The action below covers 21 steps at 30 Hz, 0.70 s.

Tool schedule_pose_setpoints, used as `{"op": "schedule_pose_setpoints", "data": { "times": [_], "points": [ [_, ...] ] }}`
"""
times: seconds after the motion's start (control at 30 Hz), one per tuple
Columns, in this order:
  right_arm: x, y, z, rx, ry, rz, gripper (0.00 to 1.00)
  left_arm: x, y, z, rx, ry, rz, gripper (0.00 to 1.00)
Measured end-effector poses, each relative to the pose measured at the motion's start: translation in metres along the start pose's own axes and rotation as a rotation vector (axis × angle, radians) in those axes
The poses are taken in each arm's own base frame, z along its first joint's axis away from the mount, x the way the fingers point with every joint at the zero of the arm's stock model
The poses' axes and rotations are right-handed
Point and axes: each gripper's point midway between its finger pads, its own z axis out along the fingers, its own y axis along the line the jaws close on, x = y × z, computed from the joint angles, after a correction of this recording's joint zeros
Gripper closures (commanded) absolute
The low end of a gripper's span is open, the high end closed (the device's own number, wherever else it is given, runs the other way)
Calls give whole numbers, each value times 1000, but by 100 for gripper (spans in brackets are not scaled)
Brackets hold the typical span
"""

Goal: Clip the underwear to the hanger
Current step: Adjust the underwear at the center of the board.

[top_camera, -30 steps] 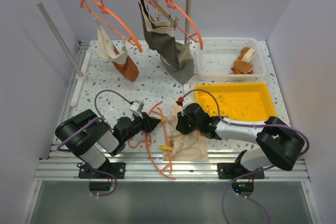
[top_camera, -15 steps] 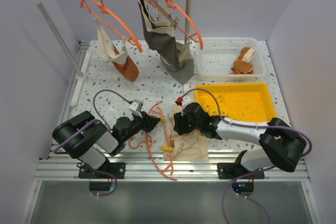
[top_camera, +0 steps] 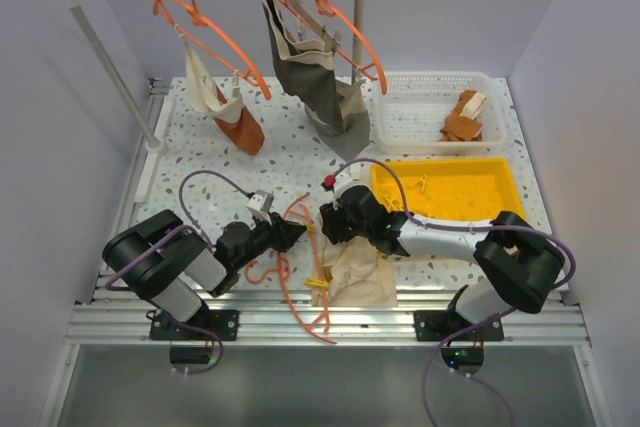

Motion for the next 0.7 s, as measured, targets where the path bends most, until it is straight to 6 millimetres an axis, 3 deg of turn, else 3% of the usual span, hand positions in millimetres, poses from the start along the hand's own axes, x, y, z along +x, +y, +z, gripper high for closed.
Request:
{"op": "schedule_pose_setpoints", "data": {
  "times": [0.23, 0.4, 0.5, 0.7],
  "points": [
    [9, -9, 7, 27, 22, 3, 67, 2, -2, 4, 14, 14, -4, 100],
    [16, -16, 13, 36, 24, 13, 90, 1, -4, 6, 19, 12, -17, 100],
    [30, -20, 21, 43, 59, 20, 98, 0, -4, 7, 20, 11, -17, 100],
    [26, -16, 26, 20, 32, 29, 100, 0, -4, 7, 19, 10, -17, 100]
  ]
}}
